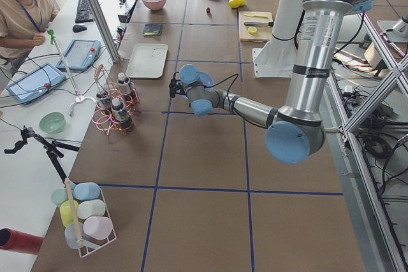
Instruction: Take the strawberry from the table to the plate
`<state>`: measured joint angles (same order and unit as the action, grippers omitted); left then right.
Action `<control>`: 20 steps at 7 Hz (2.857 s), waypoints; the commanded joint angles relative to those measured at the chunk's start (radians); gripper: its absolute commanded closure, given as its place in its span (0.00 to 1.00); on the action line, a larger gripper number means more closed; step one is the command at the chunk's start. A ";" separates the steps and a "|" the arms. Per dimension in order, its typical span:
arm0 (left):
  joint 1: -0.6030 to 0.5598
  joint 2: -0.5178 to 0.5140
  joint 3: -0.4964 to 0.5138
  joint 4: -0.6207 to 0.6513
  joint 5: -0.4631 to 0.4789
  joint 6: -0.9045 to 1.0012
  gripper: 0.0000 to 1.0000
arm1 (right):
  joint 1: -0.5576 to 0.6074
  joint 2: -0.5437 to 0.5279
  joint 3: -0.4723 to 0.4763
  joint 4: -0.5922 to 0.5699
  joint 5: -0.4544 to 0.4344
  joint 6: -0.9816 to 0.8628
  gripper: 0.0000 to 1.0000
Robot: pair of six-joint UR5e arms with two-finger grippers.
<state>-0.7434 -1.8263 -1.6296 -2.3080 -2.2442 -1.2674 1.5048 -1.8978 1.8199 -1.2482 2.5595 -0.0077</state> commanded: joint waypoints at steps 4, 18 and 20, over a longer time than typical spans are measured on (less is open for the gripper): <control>0.236 -0.281 -0.003 0.292 0.277 -0.191 1.00 | 0.000 0.003 0.001 0.030 0.002 0.002 0.00; 0.276 -0.271 -0.067 0.289 0.338 -0.190 0.09 | -0.696 0.092 -0.095 0.523 -0.544 0.959 0.01; 0.276 -0.268 -0.067 0.285 0.338 -0.190 0.09 | -0.696 0.140 -0.154 0.523 -0.555 0.957 0.01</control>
<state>-0.4681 -2.0956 -1.6967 -2.0204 -1.9066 -1.4573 0.8095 -1.7868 1.7041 -0.7258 2.0130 0.9502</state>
